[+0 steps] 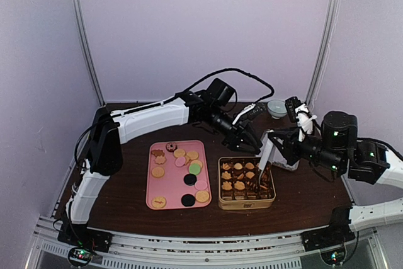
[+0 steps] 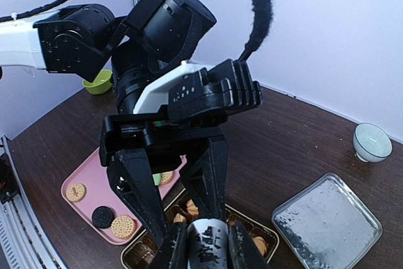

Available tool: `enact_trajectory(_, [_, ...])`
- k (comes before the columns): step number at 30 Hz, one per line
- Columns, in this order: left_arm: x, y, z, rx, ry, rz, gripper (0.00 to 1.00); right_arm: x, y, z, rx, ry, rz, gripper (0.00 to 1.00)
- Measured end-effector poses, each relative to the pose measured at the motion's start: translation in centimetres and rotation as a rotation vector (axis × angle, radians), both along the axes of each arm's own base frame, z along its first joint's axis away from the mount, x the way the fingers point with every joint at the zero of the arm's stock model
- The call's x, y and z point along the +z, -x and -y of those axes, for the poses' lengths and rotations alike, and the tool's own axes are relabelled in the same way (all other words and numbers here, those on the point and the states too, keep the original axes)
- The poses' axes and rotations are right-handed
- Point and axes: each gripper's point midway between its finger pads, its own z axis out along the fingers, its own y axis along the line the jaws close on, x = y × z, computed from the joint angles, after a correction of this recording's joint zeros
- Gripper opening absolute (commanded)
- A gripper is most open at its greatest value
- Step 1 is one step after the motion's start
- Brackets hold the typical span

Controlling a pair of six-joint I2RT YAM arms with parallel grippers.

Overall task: Pack the cookies
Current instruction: Pick up the clamp from the empty pocket of the box.

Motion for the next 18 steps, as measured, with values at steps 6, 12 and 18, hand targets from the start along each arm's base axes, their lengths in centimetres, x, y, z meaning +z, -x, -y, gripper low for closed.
enact_trajectory(6, [-0.8,0.7,-0.6,-0.034,-0.014,-0.014,0.41,1.3,0.0,-0.1,0.012,-0.007,0.021,0.21])
enact_trajectory(12, [-2.3,1.5,-1.6,-0.067,-0.052,-0.022,0.37,1.9,-0.1,-0.2,0.017,-0.010,0.032,0.21])
enact_trajectory(18, [-2.7,1.8,-2.0,-0.081,-0.065,-0.019,0.44,2.6,-0.2,-0.6,0.027,-0.004,0.042,0.20])
